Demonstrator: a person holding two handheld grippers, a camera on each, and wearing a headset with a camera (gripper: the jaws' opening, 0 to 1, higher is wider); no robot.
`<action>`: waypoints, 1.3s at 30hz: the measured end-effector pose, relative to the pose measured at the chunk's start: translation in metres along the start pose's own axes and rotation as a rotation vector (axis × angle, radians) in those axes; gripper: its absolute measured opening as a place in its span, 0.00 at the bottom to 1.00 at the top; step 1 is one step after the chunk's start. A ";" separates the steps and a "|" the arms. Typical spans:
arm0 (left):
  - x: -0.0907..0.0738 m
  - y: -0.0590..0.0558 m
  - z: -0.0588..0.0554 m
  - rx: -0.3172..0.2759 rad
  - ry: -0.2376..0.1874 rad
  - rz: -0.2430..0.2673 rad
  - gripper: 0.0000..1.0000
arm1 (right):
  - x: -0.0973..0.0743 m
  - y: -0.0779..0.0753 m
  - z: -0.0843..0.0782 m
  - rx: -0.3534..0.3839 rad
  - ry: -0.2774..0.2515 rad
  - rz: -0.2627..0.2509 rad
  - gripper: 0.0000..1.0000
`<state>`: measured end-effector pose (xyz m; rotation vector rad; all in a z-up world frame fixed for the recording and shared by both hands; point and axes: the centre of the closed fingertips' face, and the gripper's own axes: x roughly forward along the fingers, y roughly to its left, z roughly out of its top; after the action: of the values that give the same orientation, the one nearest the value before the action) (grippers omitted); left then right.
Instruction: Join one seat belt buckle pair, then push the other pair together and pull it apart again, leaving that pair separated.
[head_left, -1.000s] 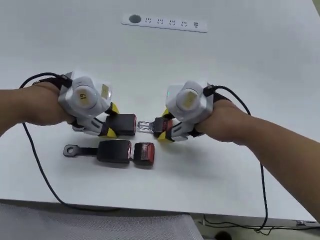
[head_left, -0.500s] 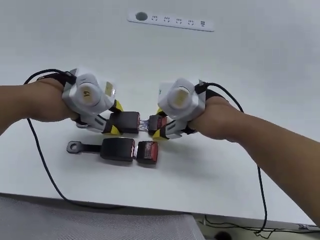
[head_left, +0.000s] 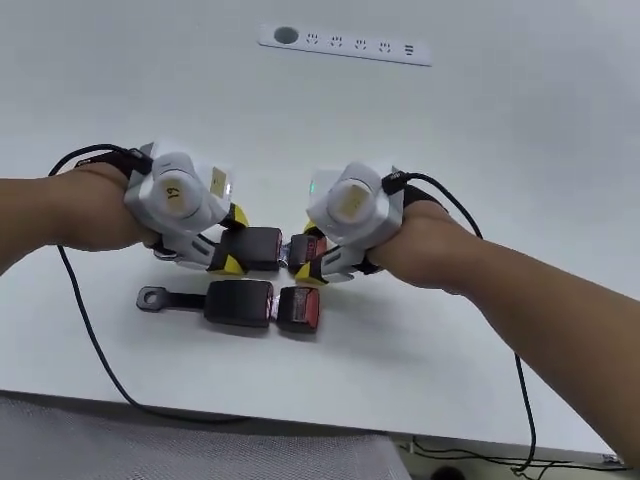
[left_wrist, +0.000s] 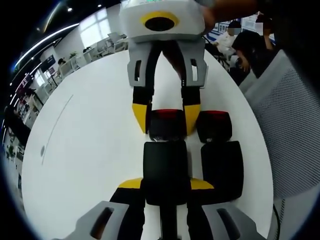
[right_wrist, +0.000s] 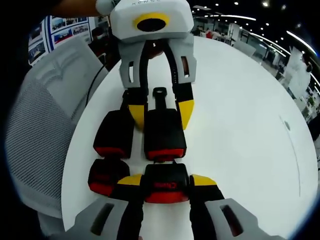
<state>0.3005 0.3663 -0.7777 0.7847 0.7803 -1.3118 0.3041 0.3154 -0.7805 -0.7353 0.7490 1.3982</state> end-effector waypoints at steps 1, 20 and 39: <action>0.000 0.000 0.000 0.002 0.000 0.000 0.32 | 0.001 -0.002 0.000 0.003 -0.002 0.002 0.31; 0.001 0.000 -0.001 -0.014 0.004 0.002 0.32 | -0.004 0.001 -0.006 0.004 0.005 -0.005 0.32; 0.000 -0.002 0.001 -0.013 -0.007 0.003 0.33 | -0.035 0.002 -0.049 0.054 0.004 -0.025 0.33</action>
<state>0.2980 0.3655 -0.7771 0.7703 0.7814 -1.3053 0.2996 0.2551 -0.7799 -0.7031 0.7750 1.3492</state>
